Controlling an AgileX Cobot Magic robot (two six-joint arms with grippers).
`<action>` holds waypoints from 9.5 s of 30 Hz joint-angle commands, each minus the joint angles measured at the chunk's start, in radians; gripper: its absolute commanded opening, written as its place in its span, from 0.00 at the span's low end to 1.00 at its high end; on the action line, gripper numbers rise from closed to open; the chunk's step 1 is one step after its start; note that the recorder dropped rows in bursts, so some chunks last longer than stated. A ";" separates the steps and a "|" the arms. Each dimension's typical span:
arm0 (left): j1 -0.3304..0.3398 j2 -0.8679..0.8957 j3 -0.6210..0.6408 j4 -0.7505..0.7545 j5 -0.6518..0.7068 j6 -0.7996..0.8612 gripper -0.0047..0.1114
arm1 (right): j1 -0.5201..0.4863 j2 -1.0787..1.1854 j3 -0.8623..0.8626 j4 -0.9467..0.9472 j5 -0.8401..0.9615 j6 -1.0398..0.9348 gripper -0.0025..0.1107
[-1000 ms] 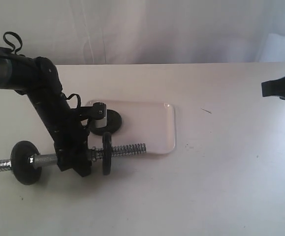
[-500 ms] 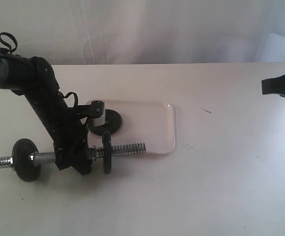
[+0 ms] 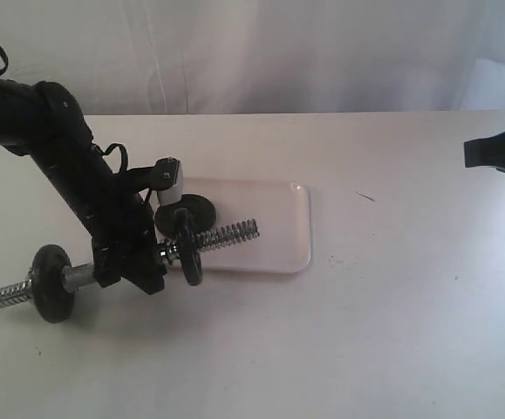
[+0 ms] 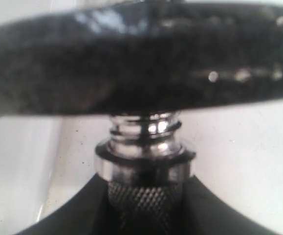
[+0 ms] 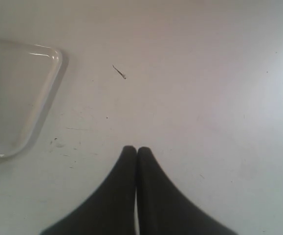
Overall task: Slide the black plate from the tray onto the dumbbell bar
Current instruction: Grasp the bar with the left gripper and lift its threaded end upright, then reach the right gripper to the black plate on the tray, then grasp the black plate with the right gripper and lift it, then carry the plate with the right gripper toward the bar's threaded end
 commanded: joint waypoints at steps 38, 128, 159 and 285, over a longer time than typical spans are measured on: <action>0.150 -0.149 0.184 -0.029 0.049 0.101 0.04 | 0.002 0.212 -0.099 0.394 0.065 -0.372 0.02; 0.259 -0.212 0.219 -0.064 0.077 0.145 0.04 | 0.554 1.242 -0.923 0.548 -0.205 -0.587 0.89; 0.259 -0.212 0.219 -0.064 0.085 0.145 0.04 | 0.566 1.262 -0.918 0.261 -0.152 -0.495 0.89; 0.259 -0.231 0.219 -0.145 0.090 0.141 0.04 | 0.335 0.905 -0.431 1.589 0.464 -0.964 0.02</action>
